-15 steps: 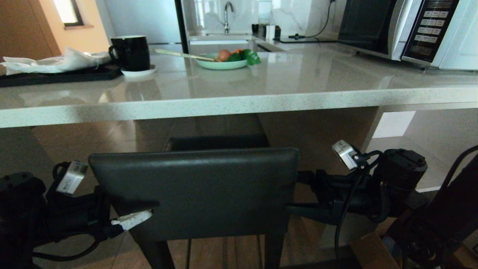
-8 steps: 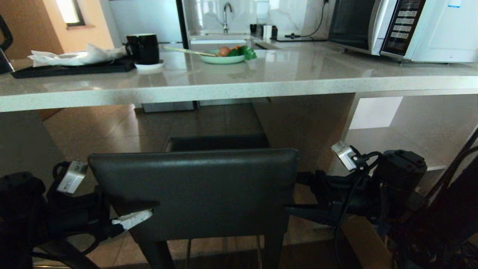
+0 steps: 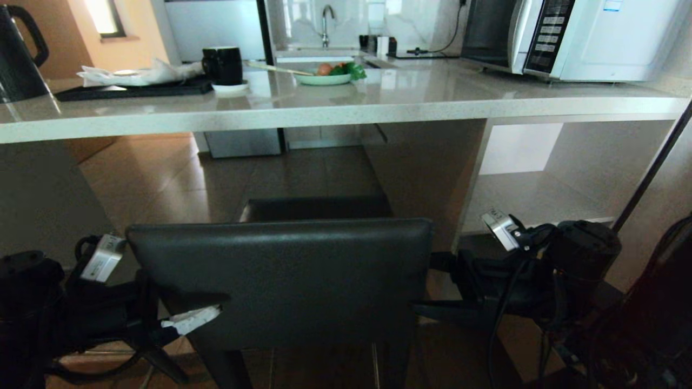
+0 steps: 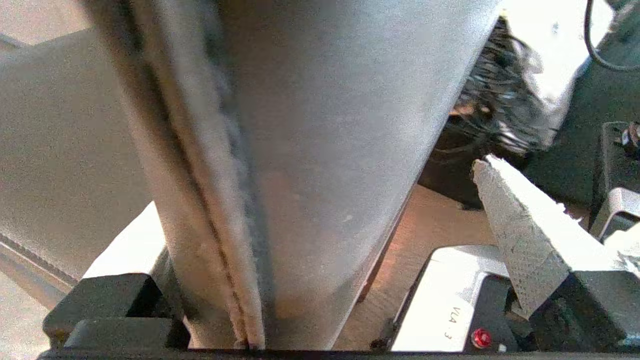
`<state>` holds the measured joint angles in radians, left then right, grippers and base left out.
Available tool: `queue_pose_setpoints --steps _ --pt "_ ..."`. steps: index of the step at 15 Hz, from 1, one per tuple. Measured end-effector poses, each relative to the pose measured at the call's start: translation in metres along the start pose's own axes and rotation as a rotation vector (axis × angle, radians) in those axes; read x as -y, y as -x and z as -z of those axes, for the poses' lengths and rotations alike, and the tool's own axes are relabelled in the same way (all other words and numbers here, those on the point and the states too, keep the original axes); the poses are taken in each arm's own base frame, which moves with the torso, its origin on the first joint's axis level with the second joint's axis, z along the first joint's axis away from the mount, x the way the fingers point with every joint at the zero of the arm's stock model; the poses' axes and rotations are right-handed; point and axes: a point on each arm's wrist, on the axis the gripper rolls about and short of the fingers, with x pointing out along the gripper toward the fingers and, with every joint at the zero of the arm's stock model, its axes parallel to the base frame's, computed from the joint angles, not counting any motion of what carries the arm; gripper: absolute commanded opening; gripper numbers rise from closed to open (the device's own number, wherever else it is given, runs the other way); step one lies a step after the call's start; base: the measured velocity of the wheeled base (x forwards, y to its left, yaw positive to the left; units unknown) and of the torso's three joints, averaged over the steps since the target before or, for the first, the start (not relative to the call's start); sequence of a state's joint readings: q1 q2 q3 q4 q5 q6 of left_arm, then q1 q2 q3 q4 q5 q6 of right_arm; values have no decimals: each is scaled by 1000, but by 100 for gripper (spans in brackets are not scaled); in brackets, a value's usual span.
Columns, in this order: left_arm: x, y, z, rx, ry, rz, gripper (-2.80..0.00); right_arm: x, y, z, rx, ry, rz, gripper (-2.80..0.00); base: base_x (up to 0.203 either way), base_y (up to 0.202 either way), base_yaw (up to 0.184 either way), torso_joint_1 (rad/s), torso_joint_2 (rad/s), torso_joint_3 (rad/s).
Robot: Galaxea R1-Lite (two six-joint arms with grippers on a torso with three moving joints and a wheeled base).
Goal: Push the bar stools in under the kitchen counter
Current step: Pull the gray chair out from under the dining table
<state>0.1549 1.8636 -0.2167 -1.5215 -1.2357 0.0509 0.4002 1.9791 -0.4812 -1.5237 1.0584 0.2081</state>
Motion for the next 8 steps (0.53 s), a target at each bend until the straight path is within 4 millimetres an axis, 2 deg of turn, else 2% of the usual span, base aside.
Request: queue_pose_setpoints --steps 8 --pt "4 1 2 -6 7 0 0 -5 -2 4 -9 -7 0 0 -195 0 0 2 3 2"
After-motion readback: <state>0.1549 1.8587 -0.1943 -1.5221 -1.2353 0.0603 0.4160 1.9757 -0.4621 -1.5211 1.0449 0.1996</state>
